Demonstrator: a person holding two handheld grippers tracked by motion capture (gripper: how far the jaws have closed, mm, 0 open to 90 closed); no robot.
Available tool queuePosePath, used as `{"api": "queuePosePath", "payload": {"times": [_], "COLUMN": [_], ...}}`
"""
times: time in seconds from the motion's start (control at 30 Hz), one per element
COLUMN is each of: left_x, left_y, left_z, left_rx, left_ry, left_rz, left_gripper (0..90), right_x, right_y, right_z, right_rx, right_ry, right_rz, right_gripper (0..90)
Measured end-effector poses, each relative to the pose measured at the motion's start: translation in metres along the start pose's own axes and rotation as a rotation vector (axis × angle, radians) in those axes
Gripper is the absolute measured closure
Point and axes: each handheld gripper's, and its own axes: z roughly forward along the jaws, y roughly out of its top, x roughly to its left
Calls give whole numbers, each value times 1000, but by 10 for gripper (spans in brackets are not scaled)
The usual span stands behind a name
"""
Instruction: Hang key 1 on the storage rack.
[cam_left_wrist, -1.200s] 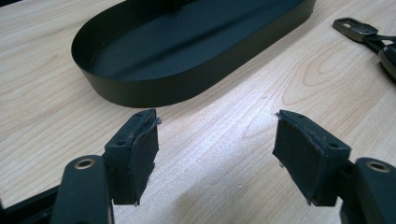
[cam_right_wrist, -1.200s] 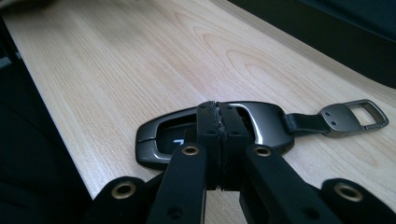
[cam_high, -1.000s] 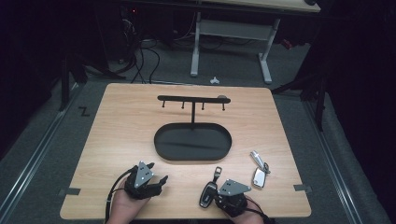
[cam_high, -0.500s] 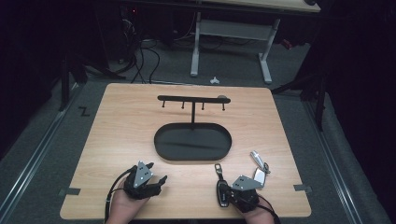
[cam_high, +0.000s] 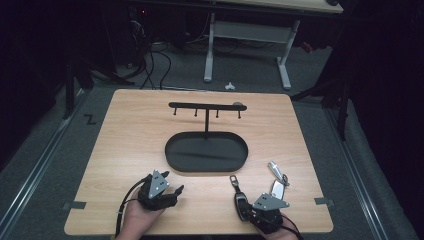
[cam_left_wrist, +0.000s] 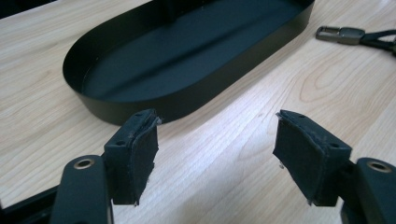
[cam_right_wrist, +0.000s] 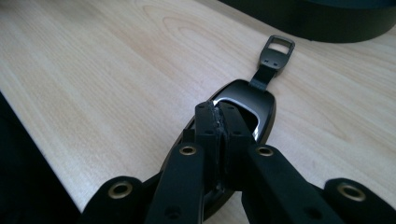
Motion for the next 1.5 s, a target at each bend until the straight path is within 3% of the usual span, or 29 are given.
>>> {"api": "queuePosePath", "payload": {"times": [0.2, 0.4, 0.67, 0.87, 1.13, 1.3, 1.5], "left_x": [-2, -3, 0, 4, 8, 11, 10], "left_y": [5, 7, 4, 1, -5, -11, -13], "left_z": [7, 10, 6, 2, -7, -14, -16], "left_rx": [-7, -11, -9, -9, -5, -3, 5], "left_ry": [-12, -16, -6, 6, 24, 40, 43], "left_rz": [1, 4, -4, -16, -33, -52, -63], "left_gripper": [302, 301, 298, 299, 298, 298, 299], "right_x": [2, 0, -16, -21, -42, -56, -62], "right_y": [-6, -10, -14, -9, -5, -2, 2], "right_z": [-6, -11, -15, -23, -28, -24, -20], "right_rx": [2, 9, 8, -39, -78, -67, -33], "right_ry": [5, -21, -53, -47, -92, -142, -163], "right_rz": [11, 12, 60, 89, 155, 208, 224], "right_gripper": [875, 875, 872, 861, 817, 781, 732]}}
